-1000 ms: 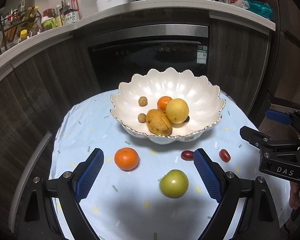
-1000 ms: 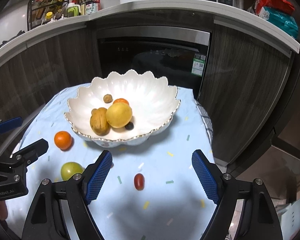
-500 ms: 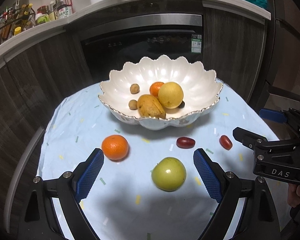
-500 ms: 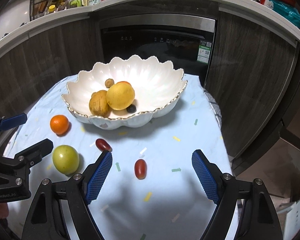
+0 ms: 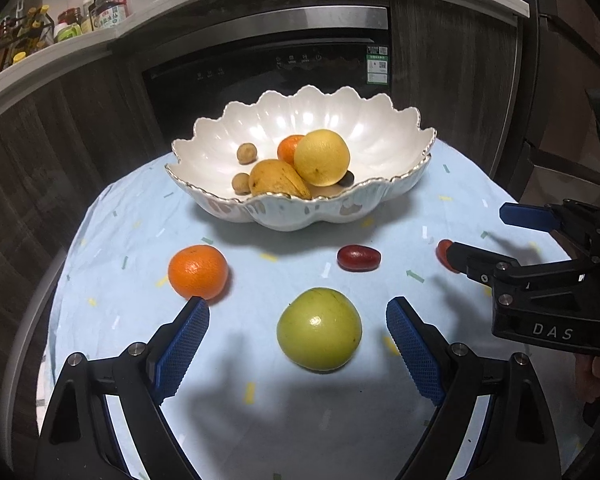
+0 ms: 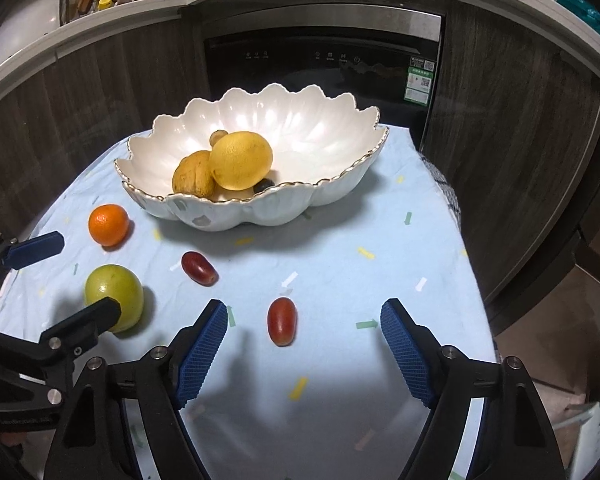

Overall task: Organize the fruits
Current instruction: 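Grasp the green fruit with the left tool while the right tool grasps a red date, then lift the green fruit and red date with both tools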

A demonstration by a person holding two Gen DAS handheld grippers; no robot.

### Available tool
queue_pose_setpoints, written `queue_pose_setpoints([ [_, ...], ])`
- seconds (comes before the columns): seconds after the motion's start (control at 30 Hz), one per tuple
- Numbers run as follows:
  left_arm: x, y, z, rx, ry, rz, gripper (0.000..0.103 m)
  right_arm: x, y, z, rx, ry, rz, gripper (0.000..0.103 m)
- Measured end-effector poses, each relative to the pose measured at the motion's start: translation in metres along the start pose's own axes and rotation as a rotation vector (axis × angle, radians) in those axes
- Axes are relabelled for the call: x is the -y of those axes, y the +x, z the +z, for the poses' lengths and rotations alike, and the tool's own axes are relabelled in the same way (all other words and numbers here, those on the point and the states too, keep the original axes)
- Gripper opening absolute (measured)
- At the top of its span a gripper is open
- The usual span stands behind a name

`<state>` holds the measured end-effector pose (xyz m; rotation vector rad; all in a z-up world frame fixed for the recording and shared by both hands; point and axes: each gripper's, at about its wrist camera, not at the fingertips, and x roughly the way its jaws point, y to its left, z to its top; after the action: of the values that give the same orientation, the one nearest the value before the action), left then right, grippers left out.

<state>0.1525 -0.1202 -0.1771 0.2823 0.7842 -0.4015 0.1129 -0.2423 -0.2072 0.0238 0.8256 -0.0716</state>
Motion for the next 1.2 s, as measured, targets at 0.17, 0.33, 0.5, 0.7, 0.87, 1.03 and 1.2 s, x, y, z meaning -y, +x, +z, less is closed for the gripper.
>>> queue_pose_setpoints([
  [0.17, 0.003, 0.007, -0.004, -0.012, 0.005, -0.009, 0.087, -0.002, 0.007, -0.001, -0.008, -0.005, 0.006, 0.077],
  [0.33, 0.004, 0.016, -0.008, -0.03, 0.005, -0.018, 0.081, -0.005, 0.014, -0.003, -0.021, -0.015, 0.018, 0.068],
  [0.5, 0.005, 0.023, -0.009, -0.041, 0.002, -0.027, 0.075, -0.006, 0.021, -0.004, -0.043, -0.011, 0.032, 0.058],
  [0.7, 0.006, 0.029, -0.011, -0.06, -0.006, -0.047, 0.066, -0.008, 0.025, -0.003, -0.054, -0.014, 0.042, 0.046],
  [0.87, 0.006, 0.031, -0.011, -0.074, -0.01, -0.06, 0.059, -0.01, 0.028, -0.003, -0.067, -0.02, 0.046, 0.038],
  [1.03, 0.004, 0.034, -0.012, -0.084, -0.024, -0.076, 0.05, -0.012, 0.029, -0.003, -0.071, -0.027, 0.039, 0.031],
  [1.2, 0.004, 0.033, -0.012, -0.081, -0.026, -0.081, 0.049, -0.012, 0.03, -0.003, -0.07, -0.035, 0.037, 0.019],
])
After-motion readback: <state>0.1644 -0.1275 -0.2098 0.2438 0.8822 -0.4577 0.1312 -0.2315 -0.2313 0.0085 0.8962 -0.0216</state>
